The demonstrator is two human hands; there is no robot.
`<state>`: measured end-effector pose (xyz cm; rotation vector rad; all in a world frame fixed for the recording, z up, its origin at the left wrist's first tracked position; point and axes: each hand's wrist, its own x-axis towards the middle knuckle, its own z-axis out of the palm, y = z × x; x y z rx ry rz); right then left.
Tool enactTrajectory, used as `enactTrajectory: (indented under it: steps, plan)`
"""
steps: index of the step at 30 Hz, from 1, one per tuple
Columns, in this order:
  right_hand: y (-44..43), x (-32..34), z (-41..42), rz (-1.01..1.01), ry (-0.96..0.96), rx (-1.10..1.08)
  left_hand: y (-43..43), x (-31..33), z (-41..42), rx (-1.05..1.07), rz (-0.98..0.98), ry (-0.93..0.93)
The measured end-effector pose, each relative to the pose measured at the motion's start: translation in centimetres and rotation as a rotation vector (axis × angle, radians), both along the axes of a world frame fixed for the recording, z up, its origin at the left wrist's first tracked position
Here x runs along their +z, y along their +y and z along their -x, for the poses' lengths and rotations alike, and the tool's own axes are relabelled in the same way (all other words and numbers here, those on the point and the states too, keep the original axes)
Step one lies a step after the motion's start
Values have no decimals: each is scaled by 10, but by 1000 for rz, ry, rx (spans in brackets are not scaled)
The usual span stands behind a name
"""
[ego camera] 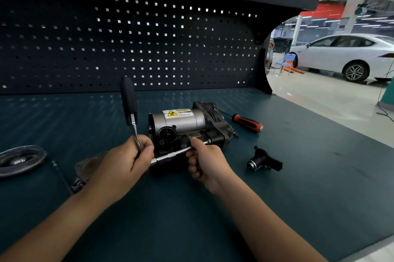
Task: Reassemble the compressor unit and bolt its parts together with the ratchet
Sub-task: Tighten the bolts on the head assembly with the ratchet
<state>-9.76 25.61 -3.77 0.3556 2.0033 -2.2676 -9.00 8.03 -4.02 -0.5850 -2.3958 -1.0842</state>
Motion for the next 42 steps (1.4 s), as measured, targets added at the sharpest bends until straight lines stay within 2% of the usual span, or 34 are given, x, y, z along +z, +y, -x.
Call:
enactTrajectory:
  steps: [3,6,8,10,11,13,16,18,21,23,26,29,30,33,34,35,36,39,42]
  plan:
    - [3,1,0,-99,21,45,19,-1,-2,-37,-283,32]
    - [17,2,-1,-413,174,20,39,10,4,-19,-599,-23]
    - [40,4,0,-543,365,-203,45,21,10,32,-734,-63]
    - [68,6,3,-548,490,-465,45,29,16,83,-843,-87]
    - [79,7,5,-543,507,-525,44,31,19,111,-894,-103]
    - [92,5,13,-582,510,-458,41,35,25,158,-1018,-175]
    - [85,-1,26,-702,532,-70,36,43,39,168,-1174,-311]
    - [80,-9,29,-756,477,134,35,50,46,155,-1163,-393]
    - [87,-16,28,-870,486,216,37,58,48,117,-1118,-420]
    - [90,-18,28,-953,532,223,40,58,41,95,-1069,-289]
    - [89,-18,31,-1022,577,182,46,56,23,-54,-974,-33]
    - [87,-19,32,-1058,580,141,48,51,7,-185,-889,81]
    - [87,-19,32,-1067,578,128,47,48,2,-229,-816,130]
    - [86,-19,32,-1086,582,101,46,39,-15,-361,-354,424]
    - [87,-19,32,-1090,587,95,45,34,-14,-388,-281,479]
    - [87,-19,31,-1090,591,90,45,32,-13,-384,-287,475]
    - [86,-19,31,-1085,591,85,45,33,-12,-348,-363,414]
    - [85,-20,29,-1065,591,83,46,38,-2,-196,-845,35]
    - [86,-19,30,-1064,591,83,37,37,21,70,-1216,-313]
